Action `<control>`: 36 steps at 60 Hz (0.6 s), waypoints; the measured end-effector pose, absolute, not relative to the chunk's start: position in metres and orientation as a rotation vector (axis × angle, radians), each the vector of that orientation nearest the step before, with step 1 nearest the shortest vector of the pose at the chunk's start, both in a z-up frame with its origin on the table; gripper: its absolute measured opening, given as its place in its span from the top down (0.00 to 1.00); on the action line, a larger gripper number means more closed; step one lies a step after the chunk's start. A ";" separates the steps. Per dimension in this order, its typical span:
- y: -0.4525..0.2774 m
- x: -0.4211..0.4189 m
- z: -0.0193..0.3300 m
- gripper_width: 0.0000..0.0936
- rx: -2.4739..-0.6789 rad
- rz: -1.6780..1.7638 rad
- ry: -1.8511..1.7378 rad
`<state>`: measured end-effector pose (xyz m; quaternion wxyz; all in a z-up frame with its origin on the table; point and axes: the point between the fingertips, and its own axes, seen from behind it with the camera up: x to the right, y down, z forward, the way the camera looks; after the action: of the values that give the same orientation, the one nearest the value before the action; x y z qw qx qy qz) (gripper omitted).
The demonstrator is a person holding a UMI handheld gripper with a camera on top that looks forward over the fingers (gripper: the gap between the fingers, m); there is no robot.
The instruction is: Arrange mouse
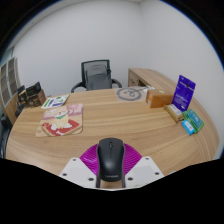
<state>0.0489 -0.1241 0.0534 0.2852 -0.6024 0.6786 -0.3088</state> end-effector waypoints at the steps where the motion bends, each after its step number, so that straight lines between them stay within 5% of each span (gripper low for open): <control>1: -0.122 0.053 0.062 0.70 -1.605 -0.829 1.805; 11: -0.071 0.122 0.138 0.70 -1.567 -0.845 1.678; 19: 0.002 0.188 0.157 0.70 -1.579 -0.840 1.577; 36: 0.120 0.251 0.066 0.68 -1.659 -0.691 1.566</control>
<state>0.2513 0.1201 0.0662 0.3699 -0.6467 0.6103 -0.2692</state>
